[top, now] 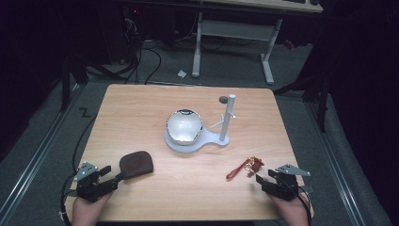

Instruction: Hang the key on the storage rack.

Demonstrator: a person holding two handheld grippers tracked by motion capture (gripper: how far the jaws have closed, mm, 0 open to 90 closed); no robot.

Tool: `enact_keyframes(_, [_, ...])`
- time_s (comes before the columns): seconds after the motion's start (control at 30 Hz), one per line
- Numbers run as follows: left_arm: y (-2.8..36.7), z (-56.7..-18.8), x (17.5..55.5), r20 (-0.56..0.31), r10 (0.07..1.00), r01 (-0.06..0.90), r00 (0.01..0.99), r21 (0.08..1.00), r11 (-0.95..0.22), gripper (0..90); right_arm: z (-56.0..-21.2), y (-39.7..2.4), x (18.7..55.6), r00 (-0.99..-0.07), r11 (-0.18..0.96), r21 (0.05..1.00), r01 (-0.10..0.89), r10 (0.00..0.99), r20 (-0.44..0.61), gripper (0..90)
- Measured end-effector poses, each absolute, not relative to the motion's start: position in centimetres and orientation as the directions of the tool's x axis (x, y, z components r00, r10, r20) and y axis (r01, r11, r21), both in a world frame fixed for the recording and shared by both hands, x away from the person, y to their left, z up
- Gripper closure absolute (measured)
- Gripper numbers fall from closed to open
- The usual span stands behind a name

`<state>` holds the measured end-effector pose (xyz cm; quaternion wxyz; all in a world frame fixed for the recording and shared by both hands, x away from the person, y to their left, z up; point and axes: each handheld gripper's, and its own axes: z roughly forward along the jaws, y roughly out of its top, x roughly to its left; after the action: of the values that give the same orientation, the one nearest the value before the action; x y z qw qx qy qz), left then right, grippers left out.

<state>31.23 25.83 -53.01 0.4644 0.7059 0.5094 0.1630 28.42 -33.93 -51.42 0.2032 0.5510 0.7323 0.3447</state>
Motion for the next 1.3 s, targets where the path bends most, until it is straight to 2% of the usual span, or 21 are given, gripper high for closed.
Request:
enact_keyframes(0.57, [25.9,-53.0,31.4,-0.213,0.882,0.565,0.42,0.822,-0.071,31.7,-51.3,-34.5,28.2,-0.305,0.159,0.75,0.642,0.951,0.06,45.0])
enact_keyframes(0.6, [25.9,-52.9,31.3,-0.202,0.884,0.556,0.422,0.827,-0.076,32.2,-51.3,-34.6,28.3,-0.309,0.165,0.752,0.639,0.949,0.054,50.2])
enact_keyframes(0.63, [25.9,-52.9,31.3,-0.202,0.884,0.556,0.422,0.827,-0.076,32.9,-51.3,-34.6,28.3,-0.309,0.165,0.752,0.639,0.949,0.054,50.2])
enact_keyframes(0.7, [25.9,-52.7,31.1,-0.21,0.881,0.545,0.424,0.836,-0.063,35.5,-51.2,-34.6,28.3,-0.307,0.175,0.75,0.638,0.951,0.039,64.6])
enact_keyframes(0.73, [26.0,-52.5,31.0,-0.219,0.876,0.535,0.429,0.843,-0.051,35.5,-51.2,-34.6,28.3,-0.307,0.175,0.75,0.638,0.951,0.039,64.6])
enact_keyframes(0.77, [25.9,-52.2,30.7,-0.213,0.871,0.514,0.442,0.856,-0.051,42.4,-51.1,-34.6,28.4,-0.307,0.189,0.743,0.642,0.951,0.023,78.2])
enact_keyframes(0.8, [25.9,-52.2,30.7,-0.213,0.871,0.514,0.442,0.856,-0.051,47.3,-50.9,-34.6,28.5,-0.303,0.189,0.742,0.644,0.953,0.021,83.4])
enact_keyframes(0.83, [25.8,-51.9,30.5,-0.202,0.869,0.499,0.452,0.865,-0.058,47.3,-50.9,-34.6,28.5,-0.303,0.189,0.742,0.644,0.953,0.021,83.4])
enact_keyframes(0.87, [25.7,-51.8,30.4,-0.197,0.869,0.493,0.453,0.868,-0.06,55.9,-50.7,-34.5,28.9,-0.297,0.202,0.733,0.65,0.955,0.0,89.6])
enact_keyframes(0.9, [25.7,-51.6,30.3,-0.187,0.871,0.487,0.454,0.871,-0.067,59.9,-50.7,-34.5,29.1,-0.292,0.205,0.729,0.653,0.956,-0.008,90.0])
enact_keyframes(0.97, [25.6,-51.3,30.1,-0.166,0.87,0.476,0.464,0.875,-0.087,74.9,-50.7,-34.5,29.7,-0.292,0.218,0.718,0.661,0.956,-0.022,90.0])
enact_keyframes(1.03, [25.6,-51.2,30.0,-0.149,0.87,0.468,0.469,0.878,-0.102,82.2,-51.1,-34.5,30.4,-0.284,0.225,0.7,0.678,0.958,-0.033,90.0])
enact_keyframes(1.1, [25.7,-51.2,30.0,-0.156,0.869,0.467,0.47,0.879,-0.095,82.0,-51.3,-34.6,31.0,-0.275,0.22,0.69,0.689,0.961,-0.031,90.0])
enact_keyframes(1.3, [26.0,-51.4,30.2,-0.194,0.849,0.471,0.491,0.879,-0.071,71.2,-51.6,-34.0,32.8,-0.266,0.24,0.67,0.703,0.962,-0.065,90.0])
